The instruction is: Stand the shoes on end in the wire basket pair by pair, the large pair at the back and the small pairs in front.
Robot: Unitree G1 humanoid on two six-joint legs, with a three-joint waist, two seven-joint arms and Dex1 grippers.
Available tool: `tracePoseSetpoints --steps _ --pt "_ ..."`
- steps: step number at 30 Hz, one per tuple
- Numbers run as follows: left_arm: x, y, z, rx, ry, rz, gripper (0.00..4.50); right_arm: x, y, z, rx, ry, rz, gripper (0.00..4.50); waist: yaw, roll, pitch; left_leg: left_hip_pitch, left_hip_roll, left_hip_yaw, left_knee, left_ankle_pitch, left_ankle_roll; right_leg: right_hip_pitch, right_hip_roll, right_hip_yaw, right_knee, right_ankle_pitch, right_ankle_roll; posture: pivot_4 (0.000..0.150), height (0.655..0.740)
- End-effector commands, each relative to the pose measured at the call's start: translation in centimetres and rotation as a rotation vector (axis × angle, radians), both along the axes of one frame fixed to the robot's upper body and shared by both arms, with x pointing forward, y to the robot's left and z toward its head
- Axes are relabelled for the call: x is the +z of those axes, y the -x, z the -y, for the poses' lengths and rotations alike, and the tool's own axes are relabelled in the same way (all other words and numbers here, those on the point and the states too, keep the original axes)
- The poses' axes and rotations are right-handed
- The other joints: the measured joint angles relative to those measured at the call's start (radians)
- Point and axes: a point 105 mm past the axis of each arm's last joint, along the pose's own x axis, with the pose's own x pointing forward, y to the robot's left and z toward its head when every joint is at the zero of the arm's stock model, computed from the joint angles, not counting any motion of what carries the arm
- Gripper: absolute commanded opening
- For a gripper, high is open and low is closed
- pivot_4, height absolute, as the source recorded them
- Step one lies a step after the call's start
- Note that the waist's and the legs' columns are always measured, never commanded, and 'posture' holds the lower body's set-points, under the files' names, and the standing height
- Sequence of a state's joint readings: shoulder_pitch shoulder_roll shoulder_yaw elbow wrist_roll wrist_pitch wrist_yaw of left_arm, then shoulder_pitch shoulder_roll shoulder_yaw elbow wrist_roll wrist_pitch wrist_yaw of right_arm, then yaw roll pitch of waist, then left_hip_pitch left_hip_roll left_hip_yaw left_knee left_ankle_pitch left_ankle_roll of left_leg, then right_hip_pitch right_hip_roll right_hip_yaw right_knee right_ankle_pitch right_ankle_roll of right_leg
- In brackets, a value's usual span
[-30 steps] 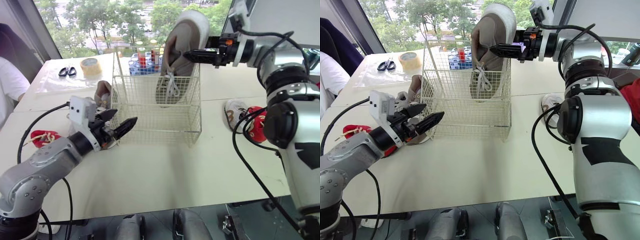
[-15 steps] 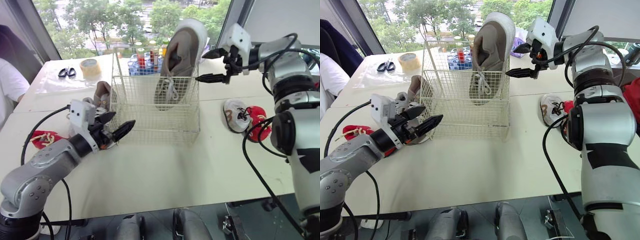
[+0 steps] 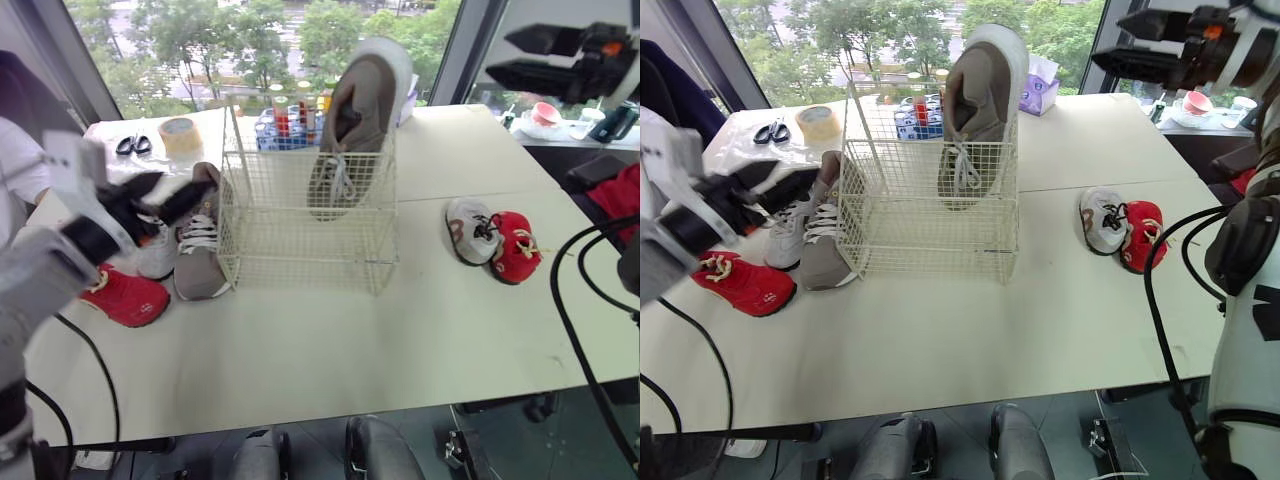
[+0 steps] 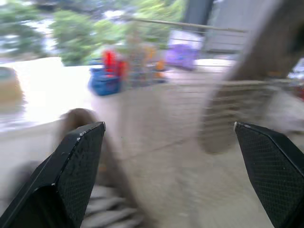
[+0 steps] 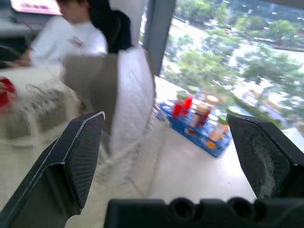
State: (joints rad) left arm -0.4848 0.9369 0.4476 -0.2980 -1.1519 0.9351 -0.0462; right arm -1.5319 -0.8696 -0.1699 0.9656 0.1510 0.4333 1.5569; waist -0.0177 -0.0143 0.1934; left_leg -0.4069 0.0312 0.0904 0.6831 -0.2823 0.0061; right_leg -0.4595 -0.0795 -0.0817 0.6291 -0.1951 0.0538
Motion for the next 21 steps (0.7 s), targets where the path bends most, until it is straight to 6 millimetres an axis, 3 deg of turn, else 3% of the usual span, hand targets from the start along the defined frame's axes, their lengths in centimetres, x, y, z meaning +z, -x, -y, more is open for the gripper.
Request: tracePoseSetpoints --steps 1,4,9,13,21 --pt "-0.9 -1.5 -1.8 0.068 -0.084 -0.194 4.50 -0.7 4.3 -4.7 0.217 0.107 -0.006 4.45 0.002 0.000 -0.001 0.000 0.001 -0.001 0.000 0.000 0.000 0.001 0.001 -0.001 0.000 0.000 0.000 0.150 0.7400" --pt "-3.2 -3.6 -1.8 0.053 -0.173 -0.414 4.50 -7.6 7.9 -9.8 0.358 0.282 -0.117 4.45 0.009 0.000 -0.001 0.001 0.001 -0.002 0.000 0.002 -0.003 0.002 0.000 -0.003 0.001 0.000 0.000 0.150 0.7400" --pt "-3.9 -6.9 -1.6 0.022 -0.162 -0.475 4.50 -12.6 9.6 -12.2 0.334 0.297 -0.178 4.45 0.029 -0.001 -0.001 -0.002 -0.004 -0.002 0.002 0.005 -0.008 0.000 -0.001 -0.003 0.001 0.000 0.000 0.150 0.7400" --pt "-4.6 -9.0 -1.7 0.017 -0.194 -0.509 4.50 -14.0 10.2 -12.9 0.293 0.287 -0.197 4.45 0.031 -0.003 -0.001 -0.002 -0.004 0.001 0.002 0.004 -0.007 0.001 -0.001 -0.003 0.000 0.000 0.000 0.150 0.7400" --pt "-5.2 -11.9 1.1 -0.095 -0.267 -0.500 4.50 -13.8 10.5 -13.9 0.233 0.193 -0.189 4.45 0.030 -0.004 -0.001 -0.003 -0.004 0.002 0.002 0.001 -0.001 0.000 -0.001 -0.003 0.000 0.000 0.000 0.150 0.7400"
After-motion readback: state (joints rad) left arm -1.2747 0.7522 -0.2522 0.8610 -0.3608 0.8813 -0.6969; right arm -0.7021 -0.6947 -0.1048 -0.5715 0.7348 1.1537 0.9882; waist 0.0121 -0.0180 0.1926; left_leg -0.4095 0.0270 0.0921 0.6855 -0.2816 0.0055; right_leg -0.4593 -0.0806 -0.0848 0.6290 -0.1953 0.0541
